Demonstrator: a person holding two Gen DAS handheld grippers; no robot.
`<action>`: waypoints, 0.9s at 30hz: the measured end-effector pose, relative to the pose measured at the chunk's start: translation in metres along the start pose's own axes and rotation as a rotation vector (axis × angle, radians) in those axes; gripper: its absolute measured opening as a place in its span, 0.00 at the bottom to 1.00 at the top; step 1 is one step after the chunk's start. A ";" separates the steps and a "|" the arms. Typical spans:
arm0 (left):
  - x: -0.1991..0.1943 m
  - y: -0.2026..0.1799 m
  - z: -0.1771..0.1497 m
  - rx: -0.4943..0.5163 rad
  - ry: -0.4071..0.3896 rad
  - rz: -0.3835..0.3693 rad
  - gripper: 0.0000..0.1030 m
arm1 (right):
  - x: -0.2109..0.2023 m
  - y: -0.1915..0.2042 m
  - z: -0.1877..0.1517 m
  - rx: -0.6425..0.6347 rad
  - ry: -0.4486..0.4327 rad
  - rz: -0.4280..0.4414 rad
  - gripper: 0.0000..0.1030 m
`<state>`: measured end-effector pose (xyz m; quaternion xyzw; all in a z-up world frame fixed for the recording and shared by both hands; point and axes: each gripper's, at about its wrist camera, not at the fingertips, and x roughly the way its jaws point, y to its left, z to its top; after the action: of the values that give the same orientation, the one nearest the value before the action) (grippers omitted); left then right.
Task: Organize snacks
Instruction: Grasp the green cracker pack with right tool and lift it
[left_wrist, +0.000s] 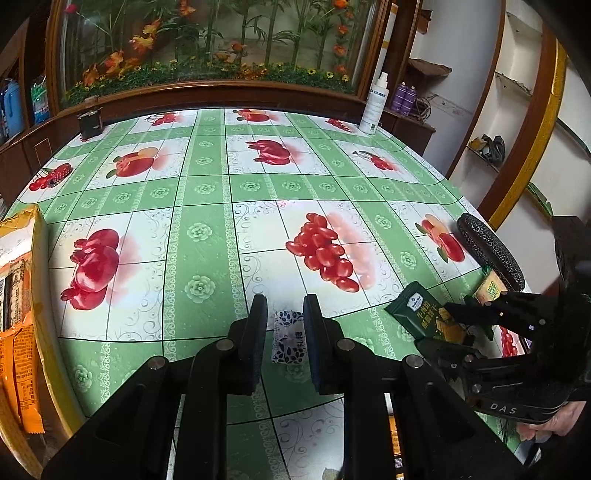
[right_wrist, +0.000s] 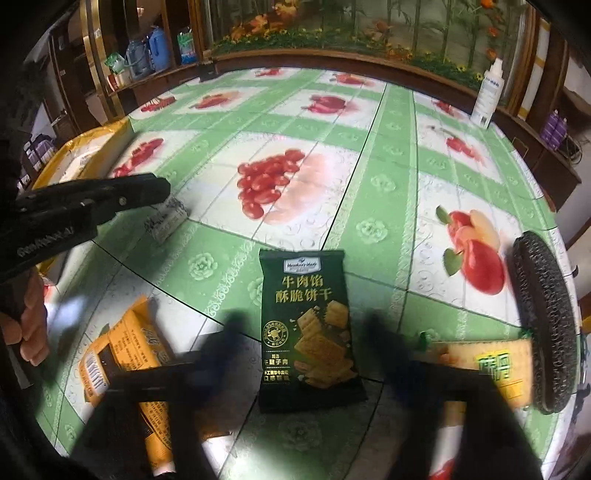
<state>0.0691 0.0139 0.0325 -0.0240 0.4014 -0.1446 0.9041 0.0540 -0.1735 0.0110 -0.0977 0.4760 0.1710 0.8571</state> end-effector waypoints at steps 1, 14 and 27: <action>0.000 0.000 0.000 0.000 0.001 -0.001 0.16 | -0.001 0.000 0.000 0.002 0.006 0.002 0.44; -0.011 -0.002 0.002 0.006 -0.064 0.019 0.16 | -0.045 0.001 -0.004 0.055 -0.133 0.063 0.44; -0.035 -0.016 -0.007 0.028 -0.131 0.074 0.16 | -0.078 0.019 -0.007 0.070 -0.210 0.151 0.44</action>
<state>0.0378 0.0094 0.0552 -0.0060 0.3401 -0.1148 0.9333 0.0030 -0.1742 0.0735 -0.0131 0.3955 0.2276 0.8897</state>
